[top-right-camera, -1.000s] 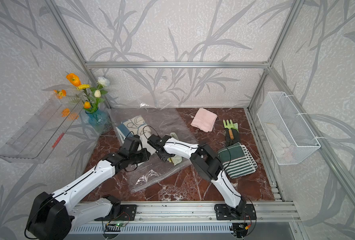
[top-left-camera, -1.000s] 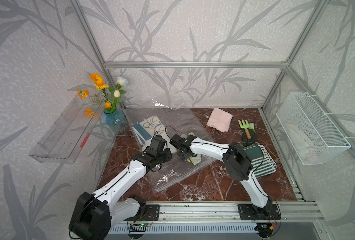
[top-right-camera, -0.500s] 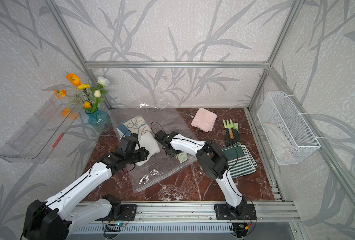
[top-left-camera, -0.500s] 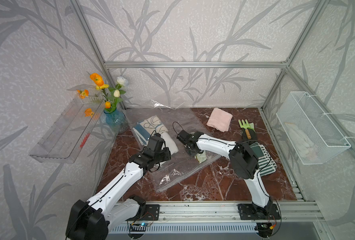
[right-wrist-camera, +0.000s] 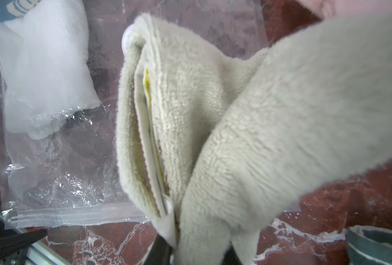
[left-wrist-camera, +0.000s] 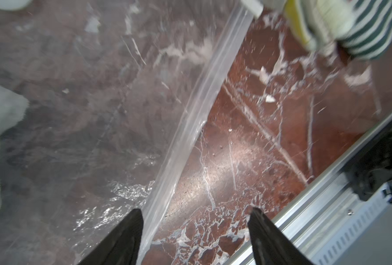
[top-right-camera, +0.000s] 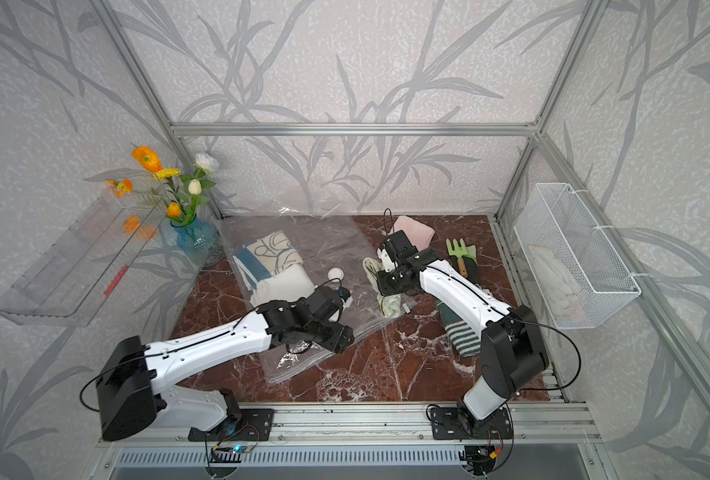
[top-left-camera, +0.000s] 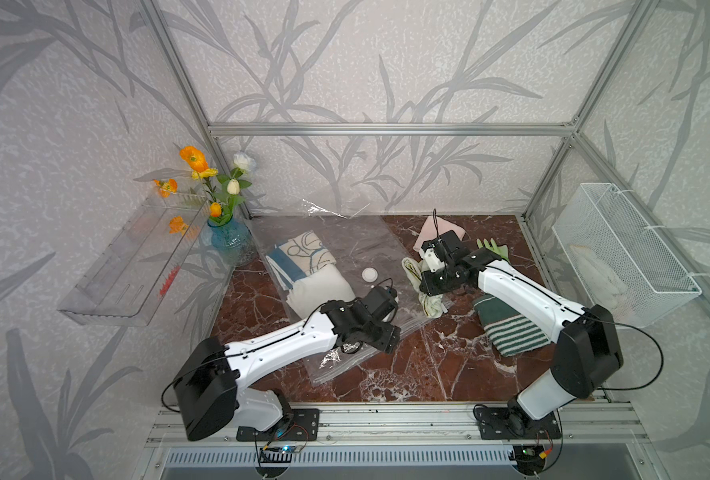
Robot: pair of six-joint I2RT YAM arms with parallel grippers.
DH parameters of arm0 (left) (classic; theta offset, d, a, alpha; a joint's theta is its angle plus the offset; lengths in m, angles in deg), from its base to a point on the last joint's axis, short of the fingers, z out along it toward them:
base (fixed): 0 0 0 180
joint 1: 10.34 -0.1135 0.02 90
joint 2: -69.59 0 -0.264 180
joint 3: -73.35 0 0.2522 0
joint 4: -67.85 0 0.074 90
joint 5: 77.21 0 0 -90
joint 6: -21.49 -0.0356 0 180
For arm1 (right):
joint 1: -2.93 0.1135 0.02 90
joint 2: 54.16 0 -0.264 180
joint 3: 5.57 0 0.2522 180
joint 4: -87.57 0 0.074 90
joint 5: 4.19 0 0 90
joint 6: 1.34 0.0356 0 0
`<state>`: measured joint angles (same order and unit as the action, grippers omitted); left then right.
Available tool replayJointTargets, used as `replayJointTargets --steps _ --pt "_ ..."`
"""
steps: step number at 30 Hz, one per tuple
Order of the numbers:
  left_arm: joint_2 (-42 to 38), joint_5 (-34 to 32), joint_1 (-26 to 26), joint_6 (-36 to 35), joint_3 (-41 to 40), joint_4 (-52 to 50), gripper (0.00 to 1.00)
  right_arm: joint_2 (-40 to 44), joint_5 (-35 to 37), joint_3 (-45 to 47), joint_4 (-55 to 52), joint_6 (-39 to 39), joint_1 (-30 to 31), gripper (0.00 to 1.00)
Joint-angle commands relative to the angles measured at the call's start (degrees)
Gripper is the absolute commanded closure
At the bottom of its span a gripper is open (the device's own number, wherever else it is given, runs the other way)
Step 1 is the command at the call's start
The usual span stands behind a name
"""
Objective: Place the folded towel into the vacuum bag
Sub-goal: Pick up the towel from the vacuum bag, then open the vacuum bag at the center of the board, then place the towel in the vacuum bag.
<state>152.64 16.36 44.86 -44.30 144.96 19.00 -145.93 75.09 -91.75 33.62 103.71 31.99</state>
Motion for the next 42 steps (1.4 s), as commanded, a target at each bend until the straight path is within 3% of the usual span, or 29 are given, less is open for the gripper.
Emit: replayJointTargets --steps 1,8,12,14,17,21,24,28,30,38,42 --pt "6.22 -8.34 2.46 -3.33 3.96 -4.77 0.24 4.24 -5.7 2.76 1.01 1.34 -2.12 0.99" --pt "18.89 -20.54 4.95 -8.34 11.82 -7.22 0.27 11.63 -7.74 10.3 0.61 2.45 -5.93 0.99" --pt "22.87 -28.96 4.92 -9.6 13.51 -8.56 0.36 15.16 -8.21 13.61 -0.02 3.12 -6.64 0.99" --pt "24.44 -32.49 4.89 -9.51 13.83 -8.86 0.43 16.74 -9.97 15.15 -0.21 3.41 -7.03 0.99" --pt "24.41 -35.03 4.21 -9.7 14.59 -9.92 0.65 19.06 -13.69 17.47 -0.59 3.86 -7.75 0.99" --pt "18.07 -28.43 0.37 -8.42 15.07 -8.13 0.91 22.76 -18.54 22.2 -0.05 4.58 -6.35 0.99" --pt "13.63 -21.0 -3.43 -6.45 16.36 -6.85 1.0 26.12 -19.41 26.0 3.88 5.36 -0.24 0.99" --pt "9.8 -16.09 -5.73 -4.19 18.63 -5.95 1.0 26.61 -10.2 26.23 9.49 4.31 16.17 0.99" --pt "8.19 -15.33 -6.45 -2.85 19.38 -6.11 1.0 23.91 -7.57 25.71 11.57 2.57 20.06 0.99" --pt "1.6 -14.28 -7.53 0.85 15.64 0.43 1.0 8.28 -6.45 18.31 18.01 -4.74 21.1 1.0" --pt "1.9 -13.65 -7.64 1.81 15.59 1.15 1.0 4.54 -9.39 15.09 20.45 -4.3 21.39 1.0"
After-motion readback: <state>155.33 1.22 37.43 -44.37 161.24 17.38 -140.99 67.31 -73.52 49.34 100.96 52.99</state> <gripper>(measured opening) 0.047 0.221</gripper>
